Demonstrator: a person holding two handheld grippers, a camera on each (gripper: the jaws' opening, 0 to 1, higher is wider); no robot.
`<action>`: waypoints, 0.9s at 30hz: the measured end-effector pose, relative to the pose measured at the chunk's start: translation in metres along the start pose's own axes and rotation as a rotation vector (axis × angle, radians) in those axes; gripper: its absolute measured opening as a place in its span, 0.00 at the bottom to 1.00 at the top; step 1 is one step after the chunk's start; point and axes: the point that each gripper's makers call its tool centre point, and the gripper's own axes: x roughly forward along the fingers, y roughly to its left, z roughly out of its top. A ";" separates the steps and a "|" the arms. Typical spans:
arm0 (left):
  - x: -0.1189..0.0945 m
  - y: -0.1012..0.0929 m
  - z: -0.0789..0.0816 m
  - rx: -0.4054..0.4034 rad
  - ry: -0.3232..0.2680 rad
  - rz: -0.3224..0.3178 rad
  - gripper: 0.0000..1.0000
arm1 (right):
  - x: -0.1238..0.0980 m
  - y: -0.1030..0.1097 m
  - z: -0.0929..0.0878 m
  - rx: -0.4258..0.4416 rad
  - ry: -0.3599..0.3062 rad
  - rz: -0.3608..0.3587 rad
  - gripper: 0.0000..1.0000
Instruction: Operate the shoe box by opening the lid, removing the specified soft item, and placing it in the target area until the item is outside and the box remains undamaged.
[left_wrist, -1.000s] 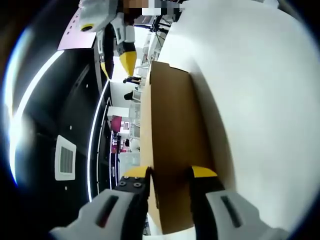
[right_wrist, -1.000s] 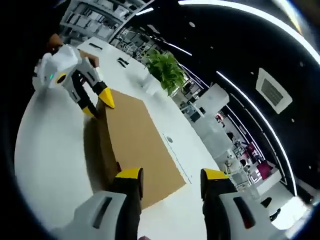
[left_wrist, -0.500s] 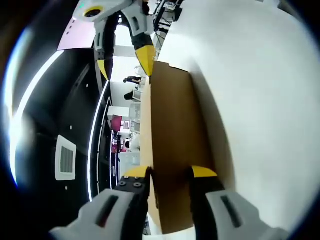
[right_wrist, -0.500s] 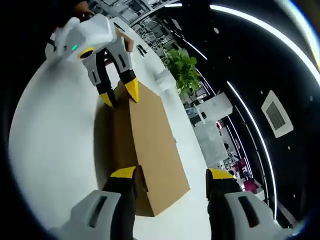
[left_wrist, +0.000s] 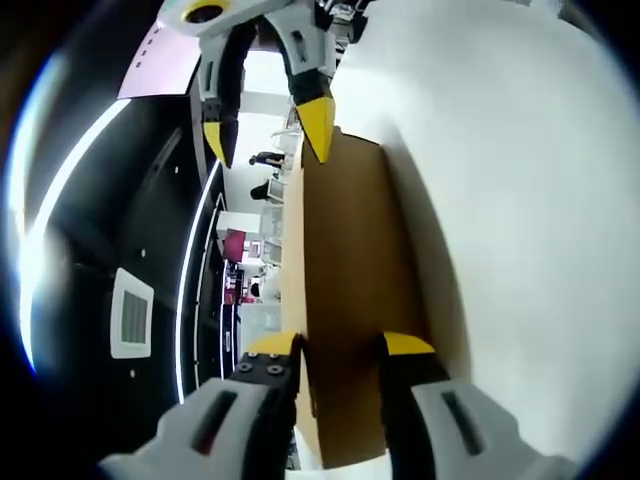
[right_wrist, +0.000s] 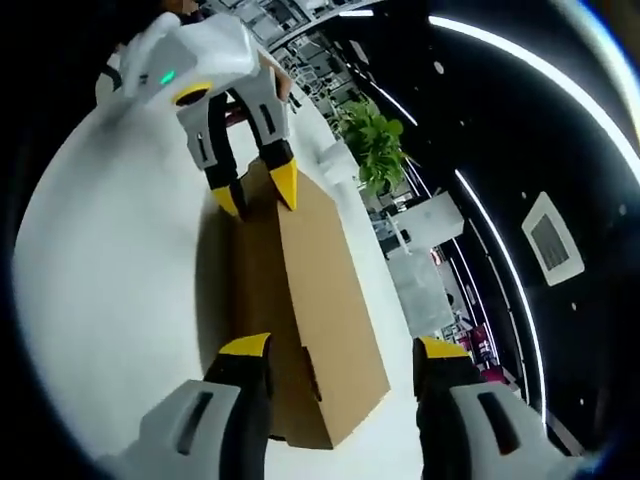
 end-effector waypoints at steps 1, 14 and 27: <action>0.000 0.000 0.000 -0.002 -0.002 0.001 0.31 | 0.001 0.002 0.001 -0.002 -0.001 0.001 0.58; -0.001 0.000 0.000 -0.012 -0.007 0.003 0.31 | 0.015 0.018 0.001 -0.106 0.022 -0.002 0.60; -0.001 0.000 0.001 -0.015 -0.011 0.003 0.31 | 0.022 0.020 -0.002 -0.154 0.041 -0.027 0.59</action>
